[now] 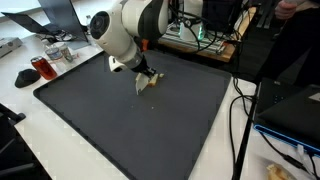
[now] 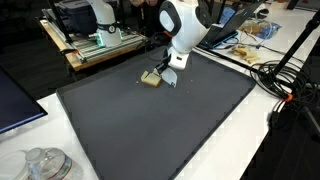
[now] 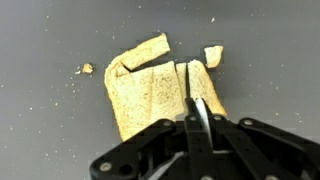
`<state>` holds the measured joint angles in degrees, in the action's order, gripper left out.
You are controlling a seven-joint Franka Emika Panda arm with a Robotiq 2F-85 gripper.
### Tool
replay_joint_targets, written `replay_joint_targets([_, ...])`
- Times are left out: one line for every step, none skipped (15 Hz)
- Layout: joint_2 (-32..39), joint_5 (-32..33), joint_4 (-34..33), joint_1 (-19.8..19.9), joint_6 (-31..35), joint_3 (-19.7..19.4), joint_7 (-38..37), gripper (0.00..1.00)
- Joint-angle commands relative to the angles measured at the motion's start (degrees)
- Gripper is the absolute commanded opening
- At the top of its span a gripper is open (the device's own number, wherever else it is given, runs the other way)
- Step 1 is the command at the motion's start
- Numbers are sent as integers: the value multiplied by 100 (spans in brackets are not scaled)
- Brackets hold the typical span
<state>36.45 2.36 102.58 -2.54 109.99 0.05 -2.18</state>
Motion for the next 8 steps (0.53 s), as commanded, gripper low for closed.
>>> replay_joint_targets([776, 29, -552, -20, 741, 24, -20, 1])
replay_joint_targets([747, 73, -593, -48, 716, 6, -47, 1])
replay_joint_targets([738, 166, -645, -95, 672, -27, -88, 1])
replay_joint_targets([703, 196, -696, -104, 612, -27, -86, 1])
replay_joint_targets([663, 229, -710, -122, 631, -32, -106, 1])
replay_joint_targets([605, 271, -752, -150, 541, -42, -133, 1])
replay_joint_targets([577, 307, -810, -177, 392, -53, -167, 1])
replay_joint_targets([563, 365, -886, -228, 154, -83, -249, 1])
